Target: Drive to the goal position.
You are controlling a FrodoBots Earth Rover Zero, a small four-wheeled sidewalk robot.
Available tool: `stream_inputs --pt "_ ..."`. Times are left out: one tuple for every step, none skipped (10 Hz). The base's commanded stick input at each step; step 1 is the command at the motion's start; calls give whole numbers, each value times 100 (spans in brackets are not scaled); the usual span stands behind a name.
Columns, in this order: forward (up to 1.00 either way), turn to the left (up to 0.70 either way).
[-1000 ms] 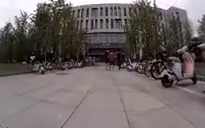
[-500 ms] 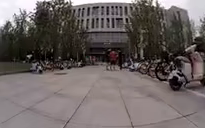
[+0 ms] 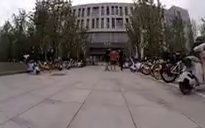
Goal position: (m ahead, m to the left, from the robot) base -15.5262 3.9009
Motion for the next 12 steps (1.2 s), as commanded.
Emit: stream_inputs --pt "0 0" --pt "0 29" --pt "0 64" --pt "0 69" --pt "0 70" --pt "0 70" --pt "0 70" --pt "0 70" --pt "0 70" --pt "0 70" --pt "0 70" --pt "0 70"
